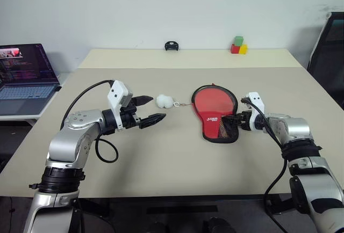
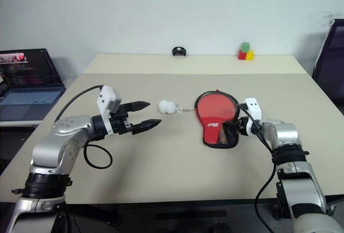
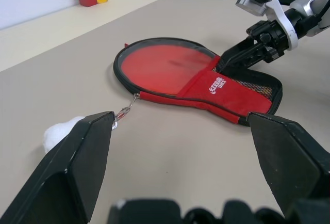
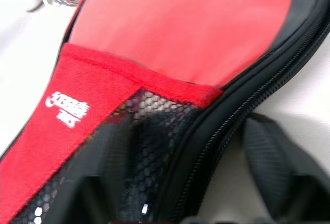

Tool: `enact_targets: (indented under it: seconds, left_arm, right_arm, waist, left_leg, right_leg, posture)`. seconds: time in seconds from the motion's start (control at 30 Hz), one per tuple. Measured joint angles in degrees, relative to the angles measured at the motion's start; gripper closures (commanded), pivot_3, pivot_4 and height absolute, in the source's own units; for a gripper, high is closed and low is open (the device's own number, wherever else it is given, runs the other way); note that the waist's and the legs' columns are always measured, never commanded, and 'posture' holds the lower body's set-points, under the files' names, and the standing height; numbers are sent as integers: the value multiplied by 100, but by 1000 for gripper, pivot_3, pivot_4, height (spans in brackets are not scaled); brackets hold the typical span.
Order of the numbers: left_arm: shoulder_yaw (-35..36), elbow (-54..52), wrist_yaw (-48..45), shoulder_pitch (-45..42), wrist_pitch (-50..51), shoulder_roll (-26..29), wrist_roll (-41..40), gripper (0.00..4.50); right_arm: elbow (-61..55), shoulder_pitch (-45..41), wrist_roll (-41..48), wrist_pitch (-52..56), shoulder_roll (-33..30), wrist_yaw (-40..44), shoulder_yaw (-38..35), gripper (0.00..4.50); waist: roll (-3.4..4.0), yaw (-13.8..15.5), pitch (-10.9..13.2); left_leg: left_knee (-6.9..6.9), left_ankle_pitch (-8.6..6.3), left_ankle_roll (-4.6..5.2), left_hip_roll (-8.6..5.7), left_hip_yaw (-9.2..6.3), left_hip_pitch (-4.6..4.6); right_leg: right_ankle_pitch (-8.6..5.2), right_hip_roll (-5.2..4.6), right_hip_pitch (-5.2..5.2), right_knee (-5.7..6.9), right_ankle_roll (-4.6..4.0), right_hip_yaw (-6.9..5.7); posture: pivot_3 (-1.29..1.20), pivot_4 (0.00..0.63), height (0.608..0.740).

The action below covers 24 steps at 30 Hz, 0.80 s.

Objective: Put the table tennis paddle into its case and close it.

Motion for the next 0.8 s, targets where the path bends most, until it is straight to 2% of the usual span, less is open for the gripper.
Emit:
enact_targets:
  seconds: [0.13,0.2,0.23,0.27,0.4,0.57,0.8]
  left_arm:
    - [0,0,-31,31,-4,87,0,0]
    - [0,0,-68,51,-9,116,1,0]
    - [0,0,-96,65,-18,127,1,0]
    - [-2,0,-114,80,-28,143,1,0]
    - [-17,-12,-280,251,-72,304,2,0]
    - [-23,-250,-873,918,-60,815,-121,0]
    - [86,-622,-1365,1341,17,1138,-452,0]
  right_arm:
    - [-2,-1,54,132,66,7,-133,3604]
    - [-2,1,59,206,105,-2,-212,4022]
    - [-4,1,75,249,122,-21,-247,4374]
    - [-9,2,114,316,157,-46,-314,4488]
    - [-183,86,401,876,354,-202,-721,4488]
    - [-1190,584,921,1842,744,-452,-1071,4488]
    - [-2611,1143,1411,2995,972,-706,-1038,4488]
  waist:
    - [-1,-6,-1]
    - [-1,-7,-1]
    - [-1,-7,-1]
    - [-1,-7,-1]
    - [-1,-32,-1]
    - [-1,-93,-1]
    - [0,-73,-1]
  left_leg:
    - [0,0,0,0,0,3]
    - [0,0,0,0,0,4]
    - [0,0,0,0,0,4]
    - [0,0,0,0,0,4]
    - [-6,0,0,4,0,4]
    - [-18,-2,-1,10,-1,-5]
    - [-14,-2,-1,9,-4,-7]
  right_leg:
    - [0,0,2,1,0,1]
    - [1,0,2,3,-1,0]
    - [1,0,2,3,-2,0]
    - [1,0,2,4,-2,0]
    - [1,1,0,1,-2,2]
    - [-3,2,-12,-4,-9,3]
    - [-3,-1,-11,-2,-9,-2]
  posture:
    - [0,150,740]
    - [0,150,740]
    - [0,150,740]
    - [0,150,740]
    - [0,150,740]
    - [0,150,740]
    - [0,150,740]
